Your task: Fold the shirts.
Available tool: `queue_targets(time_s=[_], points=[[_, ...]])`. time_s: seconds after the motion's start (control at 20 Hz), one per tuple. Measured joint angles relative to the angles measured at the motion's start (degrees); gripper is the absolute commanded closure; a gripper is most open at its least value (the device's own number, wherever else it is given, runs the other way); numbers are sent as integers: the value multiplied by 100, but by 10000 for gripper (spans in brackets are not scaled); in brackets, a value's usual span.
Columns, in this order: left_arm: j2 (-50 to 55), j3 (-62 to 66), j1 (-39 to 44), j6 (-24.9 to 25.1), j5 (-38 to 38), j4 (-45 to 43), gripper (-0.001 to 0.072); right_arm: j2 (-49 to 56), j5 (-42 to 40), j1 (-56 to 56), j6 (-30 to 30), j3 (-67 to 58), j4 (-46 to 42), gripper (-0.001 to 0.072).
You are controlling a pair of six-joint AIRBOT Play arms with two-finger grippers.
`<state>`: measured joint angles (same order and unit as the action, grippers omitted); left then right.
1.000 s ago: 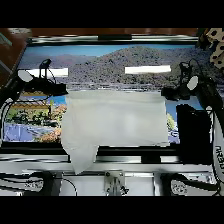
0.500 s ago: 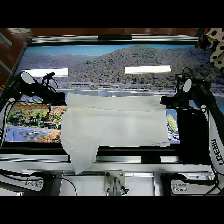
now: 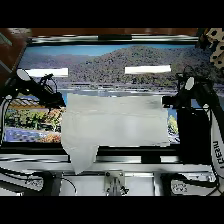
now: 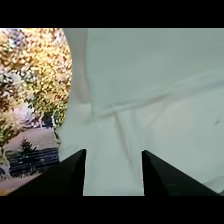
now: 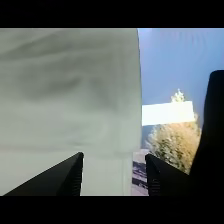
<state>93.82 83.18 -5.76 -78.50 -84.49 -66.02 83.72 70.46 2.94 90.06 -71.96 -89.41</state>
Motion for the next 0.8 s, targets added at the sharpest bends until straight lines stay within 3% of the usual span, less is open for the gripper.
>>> queue_targets(time_s=[0.15, 0.3, 0.55, 0.8], points=[[-341, -94, -317, -11, -673, 37, 269, -391, 691, 358, -293, 15, -170, 196], [-1121, -1200, -691, 262, -855, 439, 271, -907, 1207, 1152, -503, 372, 219, 196], [-2509, -3871, -1185, 767, -256, 863, 270, -1641, 1469, 2153, -831, 1156, 566, 196], [-2977, -5344, -1294, 968, 295, 953, 267, -1851, 1255, 2420, -929, 1534, 664, 197]])
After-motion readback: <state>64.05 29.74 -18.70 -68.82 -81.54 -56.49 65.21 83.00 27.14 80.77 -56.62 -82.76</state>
